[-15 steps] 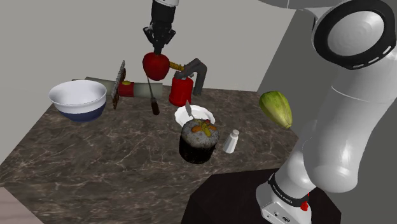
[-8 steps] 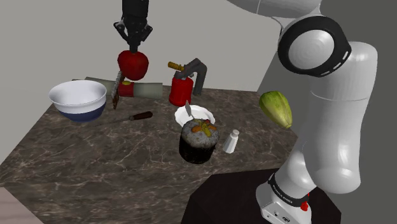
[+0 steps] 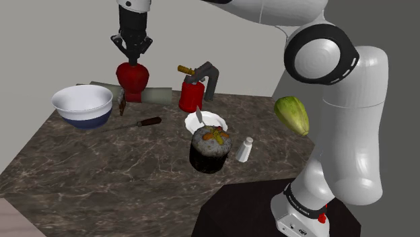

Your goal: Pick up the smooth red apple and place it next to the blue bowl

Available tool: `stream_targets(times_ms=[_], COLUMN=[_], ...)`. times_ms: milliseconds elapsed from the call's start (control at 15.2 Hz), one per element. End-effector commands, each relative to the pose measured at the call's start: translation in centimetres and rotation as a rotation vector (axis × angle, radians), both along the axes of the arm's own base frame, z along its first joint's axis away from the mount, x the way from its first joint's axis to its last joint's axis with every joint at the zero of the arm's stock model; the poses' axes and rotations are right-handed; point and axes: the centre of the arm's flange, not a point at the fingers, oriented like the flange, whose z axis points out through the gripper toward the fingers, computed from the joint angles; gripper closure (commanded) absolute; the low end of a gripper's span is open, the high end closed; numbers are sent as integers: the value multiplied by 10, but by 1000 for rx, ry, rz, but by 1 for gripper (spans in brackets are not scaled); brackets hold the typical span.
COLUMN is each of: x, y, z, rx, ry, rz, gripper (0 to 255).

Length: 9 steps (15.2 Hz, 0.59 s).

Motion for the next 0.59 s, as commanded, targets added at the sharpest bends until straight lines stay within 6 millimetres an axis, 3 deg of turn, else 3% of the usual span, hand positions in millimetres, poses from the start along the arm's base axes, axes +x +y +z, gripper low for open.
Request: stream_targets(times_ms=[0,528], x=[0,0], y=[-1,-1], z=[-10,-52], rx=[0,0], ry=[-1,-1], rz=[0,0], gripper=[255,255])
